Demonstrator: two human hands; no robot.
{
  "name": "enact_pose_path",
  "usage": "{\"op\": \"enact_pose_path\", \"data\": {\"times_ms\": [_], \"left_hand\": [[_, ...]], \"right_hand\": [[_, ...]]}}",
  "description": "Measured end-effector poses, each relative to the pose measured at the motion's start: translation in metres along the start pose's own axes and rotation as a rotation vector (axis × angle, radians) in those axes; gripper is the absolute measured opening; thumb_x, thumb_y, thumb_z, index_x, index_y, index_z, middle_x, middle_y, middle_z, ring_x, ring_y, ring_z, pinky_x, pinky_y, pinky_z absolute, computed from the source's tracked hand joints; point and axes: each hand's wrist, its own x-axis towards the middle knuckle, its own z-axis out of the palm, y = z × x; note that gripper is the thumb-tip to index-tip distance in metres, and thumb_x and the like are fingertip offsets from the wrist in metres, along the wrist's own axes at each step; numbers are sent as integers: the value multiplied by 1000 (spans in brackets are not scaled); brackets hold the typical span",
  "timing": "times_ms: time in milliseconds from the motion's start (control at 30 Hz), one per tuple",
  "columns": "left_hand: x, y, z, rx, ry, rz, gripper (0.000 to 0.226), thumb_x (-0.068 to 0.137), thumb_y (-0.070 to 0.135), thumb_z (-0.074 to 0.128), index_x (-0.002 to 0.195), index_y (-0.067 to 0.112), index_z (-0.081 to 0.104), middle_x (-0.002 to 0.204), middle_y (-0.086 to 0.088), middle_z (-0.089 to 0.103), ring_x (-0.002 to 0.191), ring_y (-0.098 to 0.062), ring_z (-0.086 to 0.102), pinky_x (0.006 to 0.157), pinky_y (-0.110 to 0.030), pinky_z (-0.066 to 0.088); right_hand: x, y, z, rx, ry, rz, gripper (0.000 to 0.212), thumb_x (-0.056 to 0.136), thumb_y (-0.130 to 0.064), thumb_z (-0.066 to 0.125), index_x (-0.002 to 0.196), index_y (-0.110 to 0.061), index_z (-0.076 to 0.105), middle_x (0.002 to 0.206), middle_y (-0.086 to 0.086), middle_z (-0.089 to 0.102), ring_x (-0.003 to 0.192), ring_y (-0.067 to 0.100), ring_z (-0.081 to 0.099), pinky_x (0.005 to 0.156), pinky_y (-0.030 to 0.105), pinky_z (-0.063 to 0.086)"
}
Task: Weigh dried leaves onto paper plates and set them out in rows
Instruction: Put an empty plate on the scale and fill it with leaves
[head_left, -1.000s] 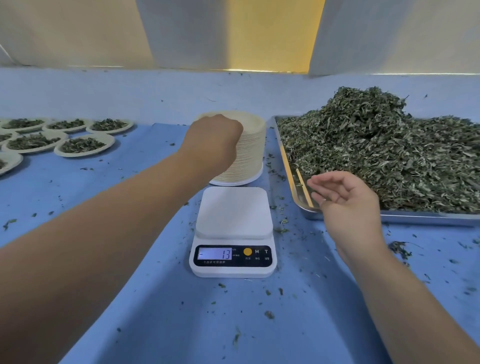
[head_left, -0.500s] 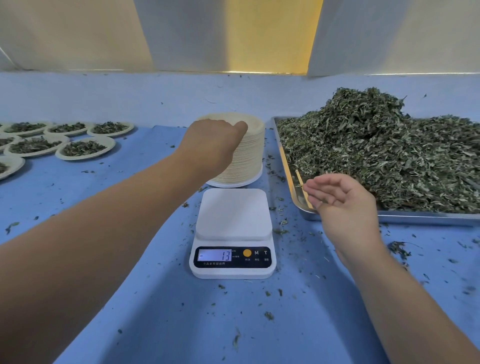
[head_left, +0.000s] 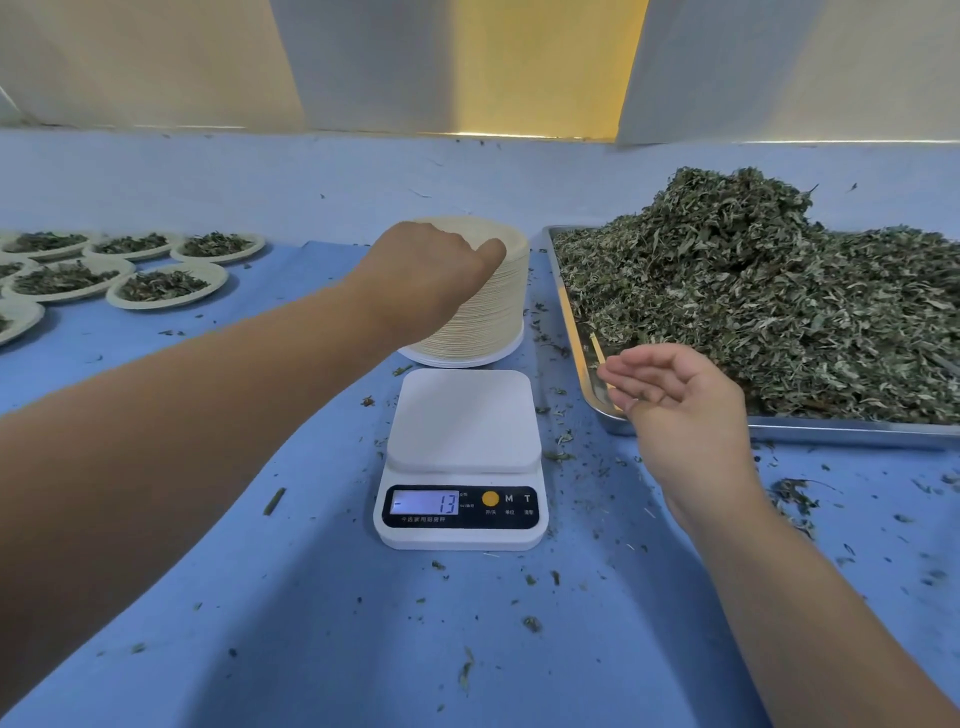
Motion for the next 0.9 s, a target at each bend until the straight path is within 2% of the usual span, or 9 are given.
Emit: {"op": "enact_pose_path", "data": {"times_ms": [167,267,333,433,500,600,733,833,900], "left_hand": [[-3,-4,0,46,39,77,62,80,-5,59,133,12,30,67,-1,42,46,-19,26,47,-30,11],[-2,-2,0,3,98,47,58,78,-9,55,132,6,42,69,-3,33,53,-25,35,52,-32,18],[-2,2,2,-34,136,13,49,75,-10,53,121,6,49,73,-3,32,59,-27,37,55,-34,23],[-4,3,2,-155,158,-142,30,74,-7,53,97,10,46,81,-5,40,69,-28,37,61,-38,25],[-2,-1,4,-291,180,-321,24,77,-3,53,98,7,56,90,-9,54,77,-31,45,68,-41,30],[0,-4,5,-559,265,-581,33,82,1,49,100,11,74,104,-10,63,97,-34,56,84,-42,39],[-13,9,8,-1015,517,-745,33,86,-6,52,90,11,79,122,0,60,119,-22,54,91,-28,43],[-36,22,8,-1188,654,-746,33,87,-8,59,87,17,79,119,9,54,106,-2,55,84,-16,42],[-56,33,4,-1265,688,-733,34,85,-8,64,89,23,78,115,9,56,97,5,54,80,-13,41]], "right_hand": [[-1,0,1,-21,9,-1,44,87,26,48,95,-13,67,101,9,74,98,13,73,83,19,56],[-1,1,1,-25,7,0,44,87,26,48,94,-13,67,101,9,74,97,13,73,84,19,57],[-1,1,2,-24,7,2,43,88,26,48,94,-12,67,101,9,74,97,13,73,84,19,57],[0,1,1,-28,5,-2,44,88,26,48,95,-12,67,100,9,74,97,13,73,84,19,57],[0,2,1,-29,6,-3,43,88,26,48,95,-12,67,100,9,74,97,13,73,84,19,56],[1,3,1,-19,13,-5,42,88,25,49,94,-12,68,97,7,75,96,13,74,82,18,57],[2,4,-1,-1,11,-6,39,88,20,54,92,-16,70,93,1,78,97,13,74,81,21,58],[3,3,-1,69,30,40,32,91,15,52,94,-12,69,94,3,78,96,18,75,75,25,60],[3,1,0,115,51,86,27,95,10,48,98,-9,67,97,5,77,92,22,76,68,26,59]]}}
